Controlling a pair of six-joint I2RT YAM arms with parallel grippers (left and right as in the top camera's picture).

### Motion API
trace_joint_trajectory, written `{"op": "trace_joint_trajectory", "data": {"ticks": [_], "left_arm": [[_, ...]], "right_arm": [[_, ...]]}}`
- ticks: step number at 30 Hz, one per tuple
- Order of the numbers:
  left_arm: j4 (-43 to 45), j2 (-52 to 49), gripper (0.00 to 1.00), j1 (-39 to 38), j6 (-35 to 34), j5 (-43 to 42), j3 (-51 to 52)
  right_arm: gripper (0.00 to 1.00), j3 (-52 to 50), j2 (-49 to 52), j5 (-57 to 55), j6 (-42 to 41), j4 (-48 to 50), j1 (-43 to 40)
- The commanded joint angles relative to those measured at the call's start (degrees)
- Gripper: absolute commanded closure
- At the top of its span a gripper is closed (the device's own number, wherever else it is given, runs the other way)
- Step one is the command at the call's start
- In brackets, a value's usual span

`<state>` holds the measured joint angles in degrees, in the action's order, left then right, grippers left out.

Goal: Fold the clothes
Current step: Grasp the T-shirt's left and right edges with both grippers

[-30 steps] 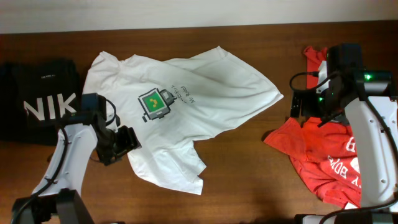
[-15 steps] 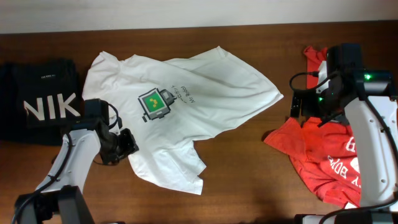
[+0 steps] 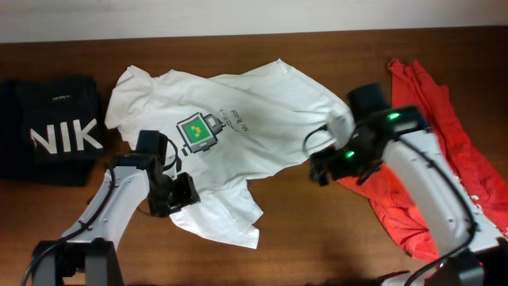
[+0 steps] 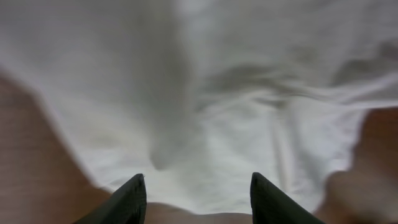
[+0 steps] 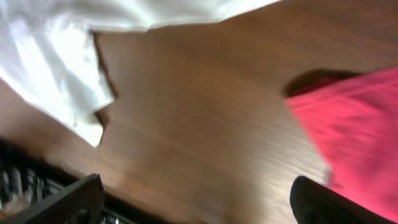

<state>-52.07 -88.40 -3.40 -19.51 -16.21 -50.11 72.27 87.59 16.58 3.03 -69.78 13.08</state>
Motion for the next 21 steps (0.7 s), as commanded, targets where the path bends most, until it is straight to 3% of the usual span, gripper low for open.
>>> {"op": "trace_joint_trajectory", "data": {"ticks": [1,4,8,20,21], "left_arm": [[-1.62,0.02,0.46,1.46,-2.78,10.16,0.48],[-1.62,0.00,0.45,1.60,-4.66,10.14,0.48],[-2.14,0.00,0.45,1.40,-7.08,0.48,2.82],[10.75,0.00,0.47,0.92,-9.42,0.74,13.60],[10.93,0.00,0.52,0.92,-9.46,0.72,13.64]], "right_arm": [[0.01,-6.12,0.04,1.64,-2.38,4.35,5.25],[0.01,-8.33,0.04,1.64,-2.56,6.51,7.30],[0.01,-8.63,0.04,-1.03,-5.01,6.64,7.52],[0.01,-8.63,0.04,-1.84,-5.07,6.60,7.48],[0.01,-8.63,0.04,-1.84,-5.07,6.56,7.48]]}}
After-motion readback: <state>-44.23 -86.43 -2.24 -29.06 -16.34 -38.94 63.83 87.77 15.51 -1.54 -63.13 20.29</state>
